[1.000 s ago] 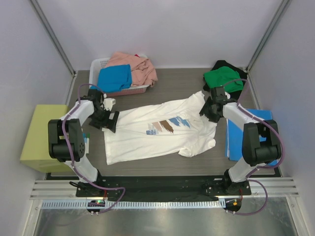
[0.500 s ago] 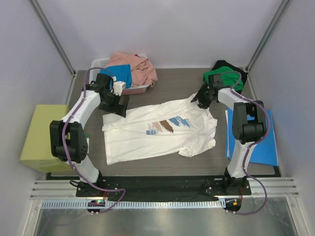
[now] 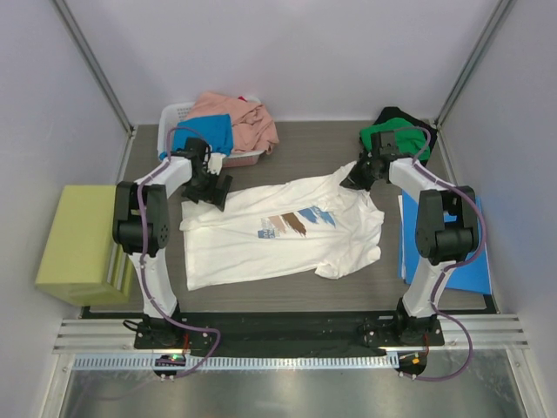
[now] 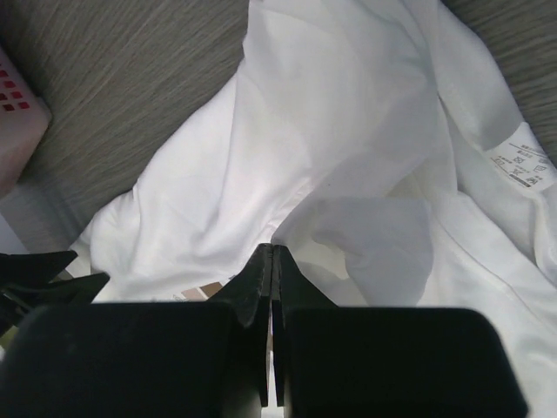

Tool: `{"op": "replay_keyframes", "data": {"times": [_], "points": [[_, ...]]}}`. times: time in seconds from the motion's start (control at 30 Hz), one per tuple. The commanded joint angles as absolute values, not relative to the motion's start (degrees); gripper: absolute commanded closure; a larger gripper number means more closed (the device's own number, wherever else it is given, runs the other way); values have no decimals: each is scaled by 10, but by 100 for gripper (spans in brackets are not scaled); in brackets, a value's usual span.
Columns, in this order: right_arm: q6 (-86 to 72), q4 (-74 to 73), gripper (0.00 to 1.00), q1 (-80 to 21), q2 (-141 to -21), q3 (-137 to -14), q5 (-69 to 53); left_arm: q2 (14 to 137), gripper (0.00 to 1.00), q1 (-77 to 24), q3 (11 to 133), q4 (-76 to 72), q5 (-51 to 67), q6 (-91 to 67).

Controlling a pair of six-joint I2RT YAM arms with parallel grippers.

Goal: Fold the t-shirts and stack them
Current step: Fold the tshirt

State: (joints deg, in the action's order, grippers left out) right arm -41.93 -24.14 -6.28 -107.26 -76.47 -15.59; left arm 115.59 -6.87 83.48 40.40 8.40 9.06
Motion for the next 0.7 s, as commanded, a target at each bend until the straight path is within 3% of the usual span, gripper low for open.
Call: {"op": "replay_keyframes", "data": {"times": [0.0, 0.27, 0.5, 0.67], "points": [[-410, -255, 99, -65, -1033, -737, -142, 1177, 0, -57, 797, 359, 79, 84], [-395, -292, 99, -65, -979, -701, -96, 1150, 0, -38, 753, 344, 83, 93], [-378, -350, 99, -65, -844, -658, 17, 1118, 0, -33, 730, 341, 80, 103], [-376, -376, 99, -64, -792, -613, 9, 1106, 0, -33, 727, 344, 82, 104]]}}
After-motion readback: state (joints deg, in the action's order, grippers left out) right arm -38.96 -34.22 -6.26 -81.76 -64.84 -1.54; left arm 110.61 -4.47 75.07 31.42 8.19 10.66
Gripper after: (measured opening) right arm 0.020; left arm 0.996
